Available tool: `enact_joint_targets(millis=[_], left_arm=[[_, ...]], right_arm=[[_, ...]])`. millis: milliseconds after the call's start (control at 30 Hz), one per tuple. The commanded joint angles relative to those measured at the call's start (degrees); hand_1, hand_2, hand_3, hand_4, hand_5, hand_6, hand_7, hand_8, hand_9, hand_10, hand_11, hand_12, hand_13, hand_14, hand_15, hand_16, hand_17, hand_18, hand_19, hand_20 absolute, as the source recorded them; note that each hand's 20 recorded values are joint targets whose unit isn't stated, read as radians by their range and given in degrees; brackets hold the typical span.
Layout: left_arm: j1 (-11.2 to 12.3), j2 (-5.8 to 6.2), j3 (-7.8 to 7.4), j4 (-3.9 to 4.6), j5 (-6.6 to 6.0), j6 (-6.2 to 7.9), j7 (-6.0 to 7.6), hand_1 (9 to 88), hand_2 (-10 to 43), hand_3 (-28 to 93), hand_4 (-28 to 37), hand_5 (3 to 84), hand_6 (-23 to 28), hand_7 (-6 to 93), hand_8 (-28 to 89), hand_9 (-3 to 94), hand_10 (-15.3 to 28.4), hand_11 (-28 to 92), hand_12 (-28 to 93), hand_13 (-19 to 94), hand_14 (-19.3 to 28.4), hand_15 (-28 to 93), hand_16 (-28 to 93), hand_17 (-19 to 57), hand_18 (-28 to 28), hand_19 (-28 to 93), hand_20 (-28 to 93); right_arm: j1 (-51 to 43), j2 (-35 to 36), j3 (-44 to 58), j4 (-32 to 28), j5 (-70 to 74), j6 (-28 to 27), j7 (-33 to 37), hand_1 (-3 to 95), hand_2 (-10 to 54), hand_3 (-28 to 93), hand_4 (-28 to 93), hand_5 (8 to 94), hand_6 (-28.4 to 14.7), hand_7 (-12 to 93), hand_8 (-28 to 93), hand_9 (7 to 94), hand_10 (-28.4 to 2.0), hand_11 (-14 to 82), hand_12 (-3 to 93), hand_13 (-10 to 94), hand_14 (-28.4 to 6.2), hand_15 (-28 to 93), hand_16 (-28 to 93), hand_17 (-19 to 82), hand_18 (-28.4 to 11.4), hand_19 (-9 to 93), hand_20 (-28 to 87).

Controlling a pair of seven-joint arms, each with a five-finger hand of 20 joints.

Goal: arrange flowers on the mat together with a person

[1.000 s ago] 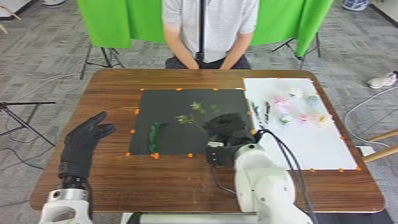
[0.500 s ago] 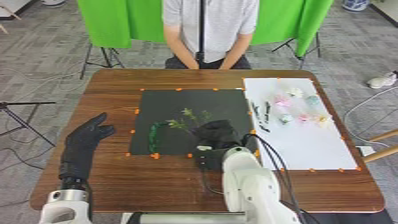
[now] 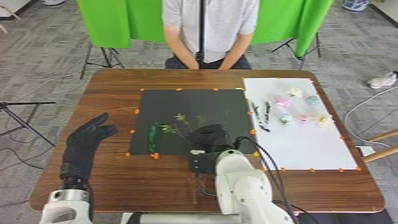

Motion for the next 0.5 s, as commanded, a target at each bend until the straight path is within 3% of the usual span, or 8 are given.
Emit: enact_joint_targets(millis=[33,500], left_arm=[[0.33,0.10,0.53,-0.03,0.26,0.32,-0.80,25.6,-5.1,67,-17.5,47.9,2.5,13.3,-6,50.7,14.7,24,17,37,18.0,32,3,3.4,14.5,15,19],[0.59,0.18,0.50,-0.32,0.37,0.25,-1.08,25.6,-5.0,67,-17.6,47.9,2.4,13.3,-6,50.6,14.7,24,17,37,18.0,32,3,3.4,14.5,15,19]], right_arm=[[-0.53,-0.22,-1.31,1.68,-0.31,1.02,-0.02,91.6,-9.5,-28,42,83.8,-3.4,28,11,93.7,-10.1,26.7,23.1,94,-0.7,54,12,74,-6.0,84,28],[0.45,-0.60,-1.68,4.03,-0.56,2.14,0.40,89.8,-9.5,-28,42,82.5,-3.6,28,12,93.7,-10.2,26.1,23.4,94,-0.7,53,12,74,-5.9,83,29]])
